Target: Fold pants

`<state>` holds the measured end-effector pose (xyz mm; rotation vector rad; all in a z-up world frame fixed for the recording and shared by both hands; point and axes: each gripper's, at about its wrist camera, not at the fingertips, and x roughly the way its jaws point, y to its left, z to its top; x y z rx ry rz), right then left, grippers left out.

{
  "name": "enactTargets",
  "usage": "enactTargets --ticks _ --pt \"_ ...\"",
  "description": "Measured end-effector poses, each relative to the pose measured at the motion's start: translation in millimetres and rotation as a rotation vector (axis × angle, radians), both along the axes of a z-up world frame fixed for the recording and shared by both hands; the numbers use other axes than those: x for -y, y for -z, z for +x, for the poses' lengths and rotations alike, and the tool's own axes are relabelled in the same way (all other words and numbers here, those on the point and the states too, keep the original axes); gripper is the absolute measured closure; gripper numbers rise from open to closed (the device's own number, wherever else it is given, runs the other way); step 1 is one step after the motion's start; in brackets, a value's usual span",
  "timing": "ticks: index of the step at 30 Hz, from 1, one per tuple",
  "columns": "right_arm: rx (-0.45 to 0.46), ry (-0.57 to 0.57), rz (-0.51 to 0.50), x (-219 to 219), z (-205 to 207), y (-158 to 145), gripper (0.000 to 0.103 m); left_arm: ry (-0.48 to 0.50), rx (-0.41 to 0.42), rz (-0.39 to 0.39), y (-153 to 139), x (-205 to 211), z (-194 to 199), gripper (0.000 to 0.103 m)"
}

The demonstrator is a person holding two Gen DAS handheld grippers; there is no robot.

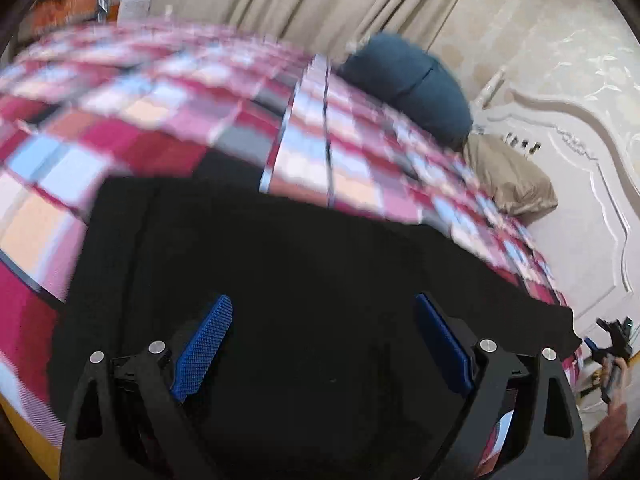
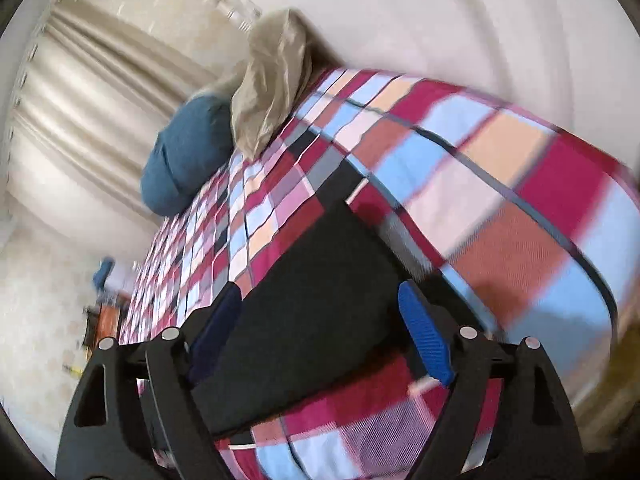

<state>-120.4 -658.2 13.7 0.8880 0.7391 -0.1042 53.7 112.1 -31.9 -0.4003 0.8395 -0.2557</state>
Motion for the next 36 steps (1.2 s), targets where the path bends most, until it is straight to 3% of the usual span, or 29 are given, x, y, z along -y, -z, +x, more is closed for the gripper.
enactTargets --ticks 3,9,12,17,22,28,30,36 --pt "-0.038 -0.049 0.054 18.1 23.3 19.6 0.022 0.002 0.036 -0.008 4.6 -3.4 -0.8 0.012" --pt "-0.082 -0.109 0.163 35.1 40.9 58.1 0.022 -0.016 0.027 -0.148 7.2 -19.3 1.1 0.01" --pt "-0.06 -0.194 0.216 29.3 48.8 63.5 0.022 -0.012 0.014 -0.13 5.5 -15.1 3.1 0.008" --pt "-0.097 -0.273 0.167 15.2 57.4 61.1 0.037 -0.01 0.016 -0.035 5.1 -1.1 6.0 0.005" --pt "-0.106 -0.266 0.111 5.6 55.0 55.2 0.043 -0.03 0.02 -0.064 7.5 -6.4 6.7 0.005" --pt "-0.131 -0.269 0.003 -26.2 64.4 53.0 0.079 -0.02 -0.003 -0.055 6.7 -5.7 10.0 0.005" --pt "-0.108 -0.249 0.032 -28.9 65.1 52.6 0.081 -0.016 -0.008 -0.039 6.3 -3.3 11.0 0.005" --pt "-0.051 -0.186 -0.049 -51.4 67.3 23.1 0.083 -0.015 -0.012 -0.015 7.0 -0.5 10.7 0.005"
